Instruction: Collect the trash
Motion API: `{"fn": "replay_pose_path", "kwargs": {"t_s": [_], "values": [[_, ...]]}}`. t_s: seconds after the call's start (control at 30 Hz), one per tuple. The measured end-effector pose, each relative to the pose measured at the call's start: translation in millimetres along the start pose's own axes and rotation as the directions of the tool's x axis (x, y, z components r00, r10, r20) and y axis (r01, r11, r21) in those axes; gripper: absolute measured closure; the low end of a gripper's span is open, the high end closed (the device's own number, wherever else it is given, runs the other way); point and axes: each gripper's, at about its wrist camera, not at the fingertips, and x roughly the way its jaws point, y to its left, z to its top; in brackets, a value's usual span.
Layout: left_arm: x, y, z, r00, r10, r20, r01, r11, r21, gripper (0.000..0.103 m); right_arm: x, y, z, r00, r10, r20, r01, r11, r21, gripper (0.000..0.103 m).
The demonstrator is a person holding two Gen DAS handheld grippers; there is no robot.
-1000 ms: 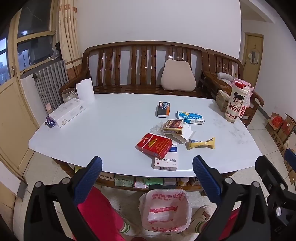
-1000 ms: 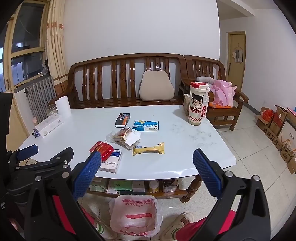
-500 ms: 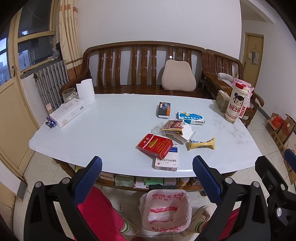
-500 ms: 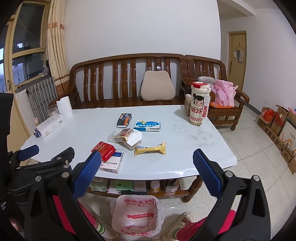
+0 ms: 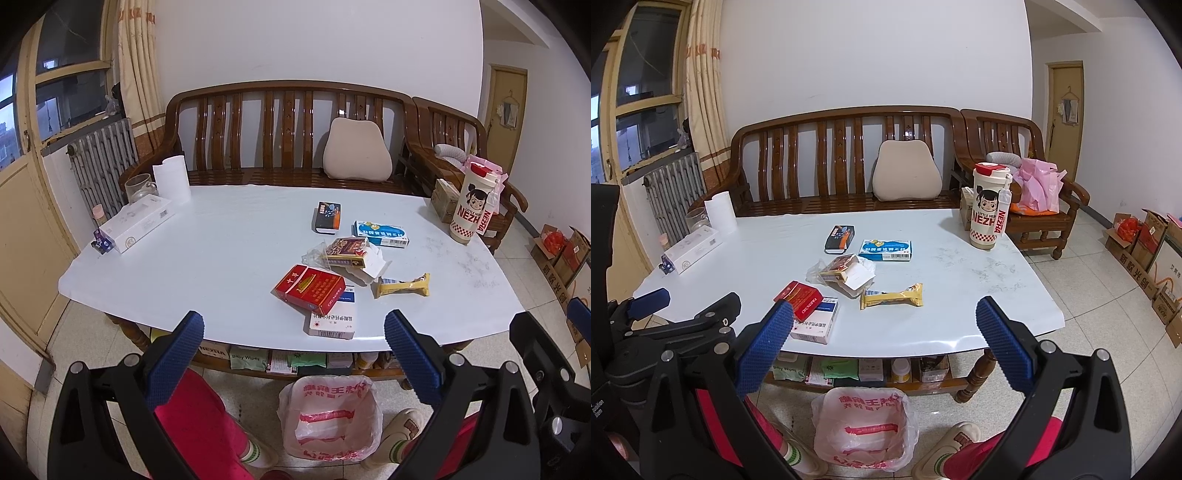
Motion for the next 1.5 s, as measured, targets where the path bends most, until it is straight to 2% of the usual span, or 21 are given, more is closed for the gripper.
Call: {"fn": "replay_pose_path", "kwargs": {"t_s": [1.37, 1.5], "values": [[-0.7, 2.3, -0.6, 1.000, 0.005, -0.001, -0.005, 1.000, -0.004, 0.007, 0.2, 2.6, 1.3, 1.000, 0.007, -0.002, -0.007, 1.000, 0.001, 0.006], [3.9, 5.2, -1.6, 1.000, 0.000, -0.022, 0.000, 1.000, -0.011, 0.007, 0.3, 3.6, 1.4, 1.000, 0.007, -0.003, -0.007, 1.000, 0.001, 0.006]]}}
